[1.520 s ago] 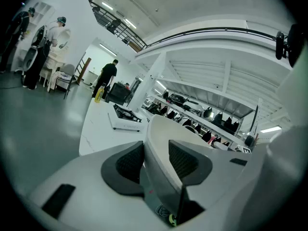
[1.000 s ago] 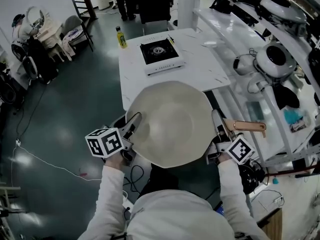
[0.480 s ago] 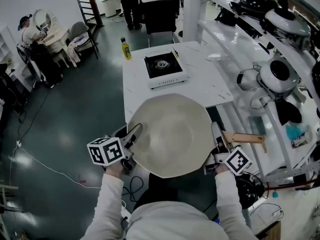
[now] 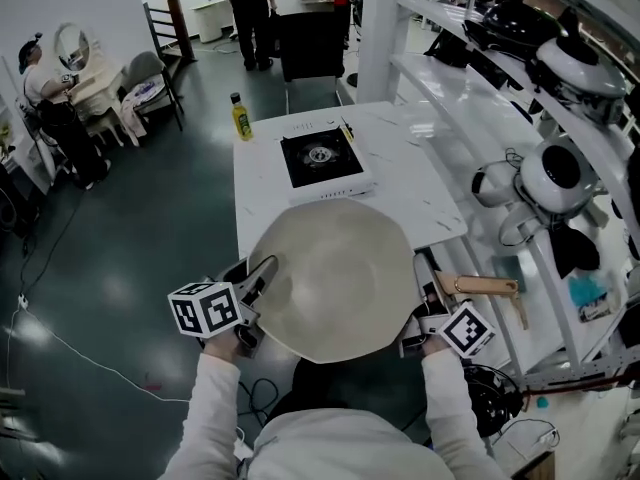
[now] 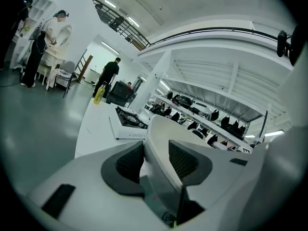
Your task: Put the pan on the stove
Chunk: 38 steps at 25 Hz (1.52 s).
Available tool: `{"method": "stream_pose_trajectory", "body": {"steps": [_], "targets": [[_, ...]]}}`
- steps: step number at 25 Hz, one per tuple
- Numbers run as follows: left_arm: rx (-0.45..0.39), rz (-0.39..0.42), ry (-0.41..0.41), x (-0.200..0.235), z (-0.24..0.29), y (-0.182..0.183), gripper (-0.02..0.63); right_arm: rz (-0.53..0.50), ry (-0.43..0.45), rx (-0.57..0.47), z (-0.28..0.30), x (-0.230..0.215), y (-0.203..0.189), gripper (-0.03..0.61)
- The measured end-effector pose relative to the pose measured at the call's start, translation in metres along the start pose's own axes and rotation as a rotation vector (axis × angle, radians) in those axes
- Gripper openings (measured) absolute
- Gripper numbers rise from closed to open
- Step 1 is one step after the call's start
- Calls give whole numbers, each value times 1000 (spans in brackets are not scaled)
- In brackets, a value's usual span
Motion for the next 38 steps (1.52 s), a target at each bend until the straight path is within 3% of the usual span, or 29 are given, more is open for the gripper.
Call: {"method": "stream_pose_trajectory", "body": {"steps": [20,38], "targets": [[38,2,-71,140,113,126,167,-34,-53,-60,192,5,13,163],[40,-28,-63,198,167,160,167,-34,-64,-35,280,-9,21,163]]}}
Point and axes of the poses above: the fingertips, and each gripper's own axes: z forward along the fingers, x to its left, y out of its top, the point moved 6 cm from there along -z, backward along the fingers, and after that the axes turned 10 degrees about -y, right-handed, at the moved point
